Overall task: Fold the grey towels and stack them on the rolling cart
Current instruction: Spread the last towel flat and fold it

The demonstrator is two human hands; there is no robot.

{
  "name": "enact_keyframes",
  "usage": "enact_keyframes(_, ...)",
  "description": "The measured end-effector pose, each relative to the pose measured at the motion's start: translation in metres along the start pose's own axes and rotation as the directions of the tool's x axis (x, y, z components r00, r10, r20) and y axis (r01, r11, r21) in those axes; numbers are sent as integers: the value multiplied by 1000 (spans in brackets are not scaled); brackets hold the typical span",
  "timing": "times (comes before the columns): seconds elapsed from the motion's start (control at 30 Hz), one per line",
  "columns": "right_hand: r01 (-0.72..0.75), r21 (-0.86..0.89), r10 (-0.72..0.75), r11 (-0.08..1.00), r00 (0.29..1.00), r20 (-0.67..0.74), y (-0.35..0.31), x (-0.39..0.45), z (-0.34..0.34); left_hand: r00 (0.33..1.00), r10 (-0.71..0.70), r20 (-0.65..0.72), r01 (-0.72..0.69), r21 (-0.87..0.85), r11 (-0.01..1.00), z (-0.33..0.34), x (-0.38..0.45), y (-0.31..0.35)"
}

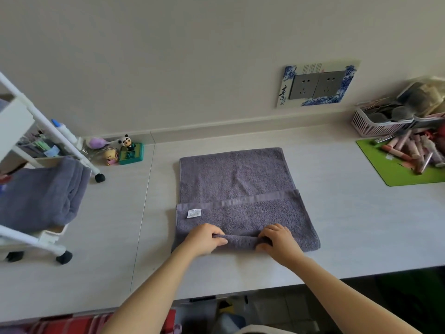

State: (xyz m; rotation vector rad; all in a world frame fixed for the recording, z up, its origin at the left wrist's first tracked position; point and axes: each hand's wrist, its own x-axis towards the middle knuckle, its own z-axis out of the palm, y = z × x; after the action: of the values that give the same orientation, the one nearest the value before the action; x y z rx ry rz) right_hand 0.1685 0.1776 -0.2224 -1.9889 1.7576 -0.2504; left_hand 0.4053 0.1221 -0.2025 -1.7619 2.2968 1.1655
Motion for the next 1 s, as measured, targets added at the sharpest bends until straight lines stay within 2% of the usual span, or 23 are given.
enact_keyframes(0.1,-38,3,37,999,978,206,-13,-9,-22,978,21,208,-10,-51,999,-14,-11,5)
enact_keyframes(0.2,-17,-21,24,1000,915,402,-26,-17,-50,935,65,348,-32,-100,994,-27,-26,9)
enact_keyframes(0.33,65,-25,-40,998,828,559,-51,-13,-91,868,82,489,-13,-144,990,-55,-40,17)
enact_keyframes(0.4,85,-29,-51,996,804,592,-61,5,-108,864,63,500,0,-127,992,-78,-35,21)
enact_keyframes(0.6,33,-65,4,997,867,499,-66,102,-123,921,-33,389,73,-90,993,-130,26,18)
enact_keyframes(0.73,-28,-108,71,994,908,414,-54,162,-114,988,-61,145,45,111,993,-133,81,8)
enact_keyframes(0.8,-65,-171,138,983,877,460,-41,168,-102,989,-69,133,39,222,974,-116,92,-1)
enact_keyframes(0.87,-85,-264,204,961,862,465,-27,179,-87,992,-42,119,-1,339,941,-102,103,-14)
enact_keyframes(1.0,-100,-303,209,948,911,355,-13,181,-69,991,137,-11,-117,457,882,-88,106,-21)
